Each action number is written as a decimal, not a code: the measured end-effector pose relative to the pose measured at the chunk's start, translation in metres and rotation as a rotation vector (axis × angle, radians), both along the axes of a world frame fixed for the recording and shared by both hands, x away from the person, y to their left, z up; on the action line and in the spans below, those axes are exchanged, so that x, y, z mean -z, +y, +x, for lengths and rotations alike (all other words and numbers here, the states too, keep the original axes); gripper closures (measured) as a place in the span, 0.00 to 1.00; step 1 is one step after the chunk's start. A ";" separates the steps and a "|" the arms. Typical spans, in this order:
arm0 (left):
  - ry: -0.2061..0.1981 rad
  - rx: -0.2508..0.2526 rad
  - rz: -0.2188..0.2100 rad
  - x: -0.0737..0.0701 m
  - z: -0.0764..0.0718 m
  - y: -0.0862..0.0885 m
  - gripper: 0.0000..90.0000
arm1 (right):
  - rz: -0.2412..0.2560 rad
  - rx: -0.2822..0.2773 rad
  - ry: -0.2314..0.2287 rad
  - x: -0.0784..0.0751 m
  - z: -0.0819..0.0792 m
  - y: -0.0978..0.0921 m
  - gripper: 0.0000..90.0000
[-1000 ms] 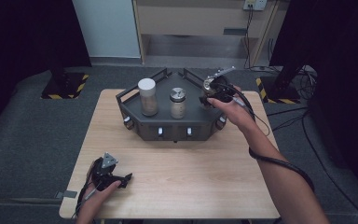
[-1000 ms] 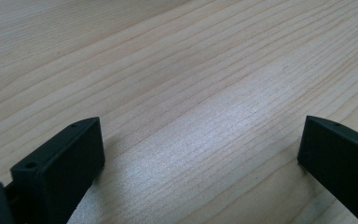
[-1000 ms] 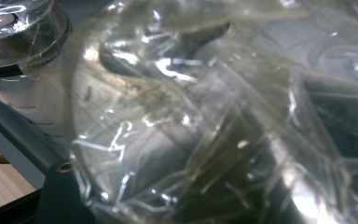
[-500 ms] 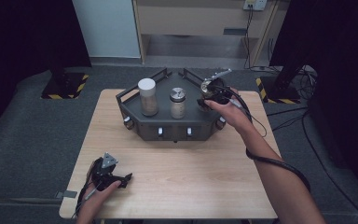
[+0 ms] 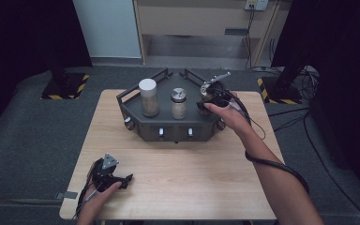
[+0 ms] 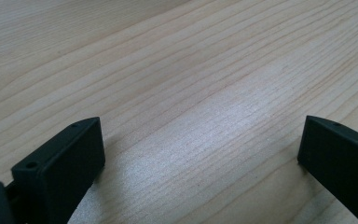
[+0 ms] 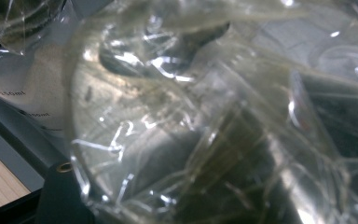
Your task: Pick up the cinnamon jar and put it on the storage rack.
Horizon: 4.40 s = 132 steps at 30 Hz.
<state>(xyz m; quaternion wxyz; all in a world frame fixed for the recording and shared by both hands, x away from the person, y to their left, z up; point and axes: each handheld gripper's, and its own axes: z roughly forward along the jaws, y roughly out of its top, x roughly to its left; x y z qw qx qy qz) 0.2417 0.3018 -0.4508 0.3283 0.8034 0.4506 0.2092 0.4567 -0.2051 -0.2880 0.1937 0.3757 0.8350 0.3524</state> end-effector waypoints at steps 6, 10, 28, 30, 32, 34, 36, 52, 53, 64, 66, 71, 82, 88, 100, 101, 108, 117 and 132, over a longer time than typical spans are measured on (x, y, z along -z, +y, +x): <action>0.000 0.000 0.000 0.000 0.000 0.000 0.00 | 0.000 -0.003 0.009 0.003 0.002 0.004 0.34; 0.000 0.000 -0.001 0.000 0.000 0.000 0.00 | 0.001 -0.002 0.013 0.005 0.003 0.005 0.34; 0.000 0.000 -0.001 0.000 0.000 0.000 0.00 | 0.043 0.004 0.033 0.011 0.006 -0.002 0.34; 0.000 0.000 0.000 0.000 0.000 0.000 0.00 | 0.044 0.005 0.034 0.011 0.006 -0.002 0.34; 0.000 0.000 0.000 0.000 0.000 0.000 0.00 | 0.047 0.002 0.035 0.011 0.007 -0.003 0.32; 0.000 0.000 0.000 0.000 0.000 0.000 0.00 | 0.054 -0.001 0.039 0.011 0.007 -0.004 0.30; 0.000 0.000 0.000 0.000 0.000 0.000 0.00 | 0.056 -0.004 0.035 0.012 0.007 -0.004 0.25; -0.002 -0.004 -0.003 0.001 -0.001 0.000 0.00 | 0.068 -0.009 -0.046 0.009 -0.021 -0.014 0.07; -0.002 -0.004 -0.003 0.001 -0.001 0.000 0.00 | 0.069 -0.009 -0.053 0.009 -0.023 -0.016 0.06; -0.001 -0.003 -0.001 0.000 -0.001 0.000 0.00 | 0.084 -0.003 -0.058 0.009 -0.037 -0.027 0.05; -0.001 -0.005 -0.001 0.000 -0.001 -0.001 0.00 | 0.094 -0.006 -0.058 0.010 -0.040 -0.030 0.05; -0.001 -0.007 -0.001 0.000 -0.001 -0.001 0.00 | 0.093 -0.001 -0.063 0.011 -0.047 -0.034 0.05; -0.001 -0.016 -0.002 0.000 -0.002 -0.002 0.00 | 0.089 0.010 -0.087 0.013 -0.064 -0.044 0.05; -0.001 -0.016 -0.001 0.000 -0.003 -0.002 0.00 | 0.083 0.013 -0.093 0.016 -0.071 -0.050 0.05; -0.001 -0.017 -0.002 0.000 -0.003 -0.002 0.00 | 0.093 0.017 -0.083 0.020 -0.079 -0.057 0.05; -0.001 -0.016 -0.002 0.000 -0.003 -0.002 0.00 | 0.093 0.014 -0.084 0.020 -0.080 -0.057 0.05; -0.002 -0.016 -0.001 0.000 -0.003 -0.002 0.00 | 0.102 0.016 -0.071 0.028 -0.082 -0.061 0.05; -0.002 -0.016 -0.001 0.000 -0.003 -0.002 0.00 | 0.106 0.038 -0.065 0.033 -0.088 -0.074 0.05; -0.001 -0.016 -0.001 0.000 -0.003 -0.002 0.00 | 0.110 0.026 -0.067 0.047 -0.104 -0.085 0.05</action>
